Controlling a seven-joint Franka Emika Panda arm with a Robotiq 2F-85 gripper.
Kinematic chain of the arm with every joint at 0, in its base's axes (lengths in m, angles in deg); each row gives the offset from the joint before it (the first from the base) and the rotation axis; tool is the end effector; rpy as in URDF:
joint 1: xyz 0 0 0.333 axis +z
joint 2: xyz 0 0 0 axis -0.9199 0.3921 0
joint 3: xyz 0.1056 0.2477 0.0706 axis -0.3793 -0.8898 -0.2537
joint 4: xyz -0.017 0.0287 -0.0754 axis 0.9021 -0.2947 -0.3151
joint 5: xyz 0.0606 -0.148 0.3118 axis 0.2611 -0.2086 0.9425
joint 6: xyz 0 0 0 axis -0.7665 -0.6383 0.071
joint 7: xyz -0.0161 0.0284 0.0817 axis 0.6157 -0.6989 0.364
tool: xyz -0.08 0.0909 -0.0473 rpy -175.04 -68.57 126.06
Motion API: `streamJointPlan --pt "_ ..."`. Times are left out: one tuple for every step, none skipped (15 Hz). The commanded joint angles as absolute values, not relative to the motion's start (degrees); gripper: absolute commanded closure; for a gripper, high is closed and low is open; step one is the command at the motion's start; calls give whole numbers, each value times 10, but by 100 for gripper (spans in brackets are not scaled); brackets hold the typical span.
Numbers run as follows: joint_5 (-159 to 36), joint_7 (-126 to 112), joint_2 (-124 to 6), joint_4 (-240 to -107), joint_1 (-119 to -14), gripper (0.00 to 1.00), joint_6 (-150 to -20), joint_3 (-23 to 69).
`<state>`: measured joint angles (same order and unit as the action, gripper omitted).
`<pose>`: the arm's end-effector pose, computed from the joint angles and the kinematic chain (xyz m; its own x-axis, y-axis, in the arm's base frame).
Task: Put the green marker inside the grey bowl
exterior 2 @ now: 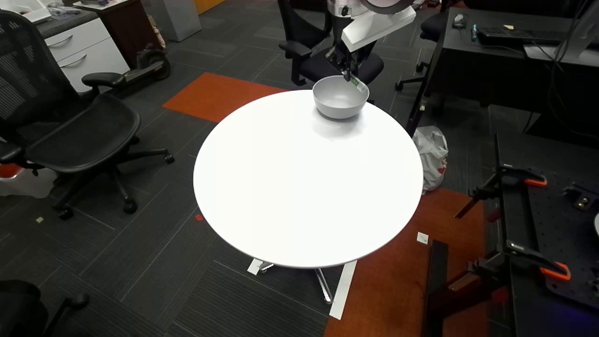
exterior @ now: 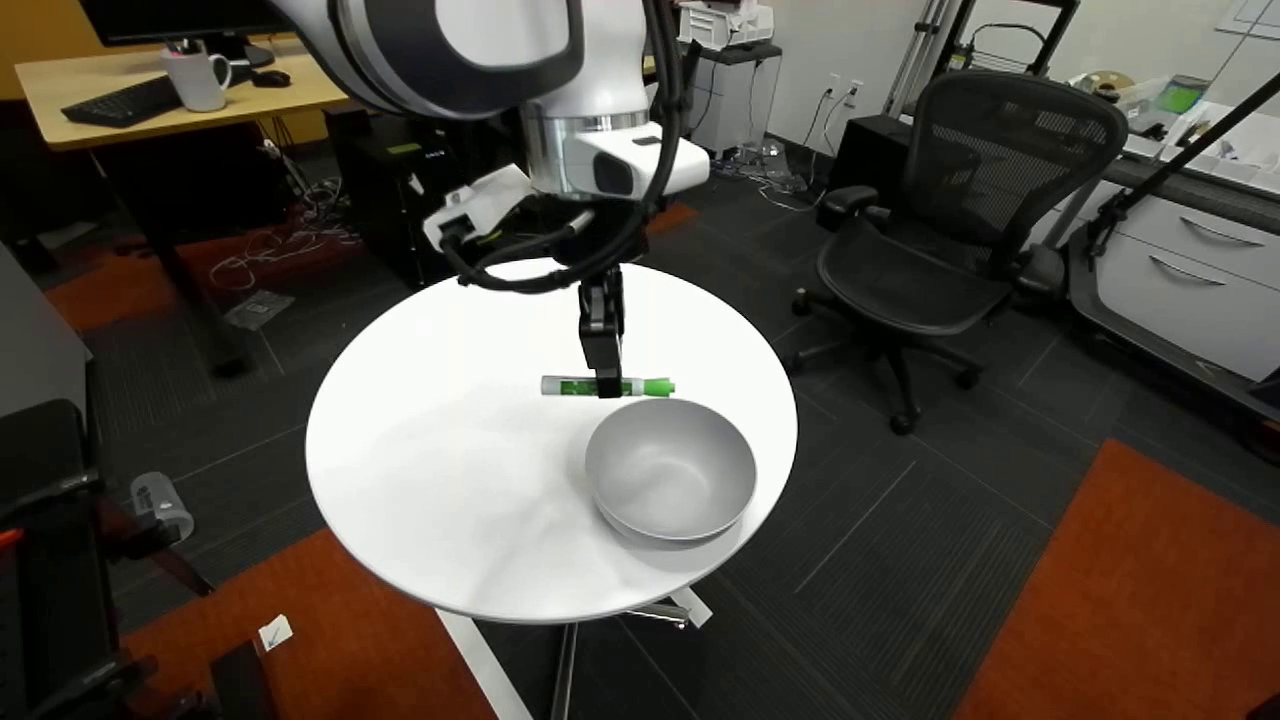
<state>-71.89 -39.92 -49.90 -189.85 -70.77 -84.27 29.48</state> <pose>0.5656 -0.1490 0.2466 0.7533 -0.6448 0.1296 -0.6563 -0.7247 0.2098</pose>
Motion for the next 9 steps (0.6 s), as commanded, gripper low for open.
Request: streamJointPlan --pt "-675 -363 -468 -1870 -721 95 -860 300" --pt "-663 -359 -462 -1865 -725 95 -859 301" --pt "-653 -358 -457 -1860 -727 95 -858 303" --pt "-645 -357 -452 -1854 -729 95 -857 305" --pt "-639 -359 -447 -1847 -730 95 -856 307" --pt "-633 -360 -444 -1842 -731 95 -855 310" --pt "-630 -361 -440 -1836 -731 95 -855 312" --pt "-626 -361 -437 -1830 -732 95 -853 314" --pt "-620 -367 -433 -1824 -732 56 -850 316"
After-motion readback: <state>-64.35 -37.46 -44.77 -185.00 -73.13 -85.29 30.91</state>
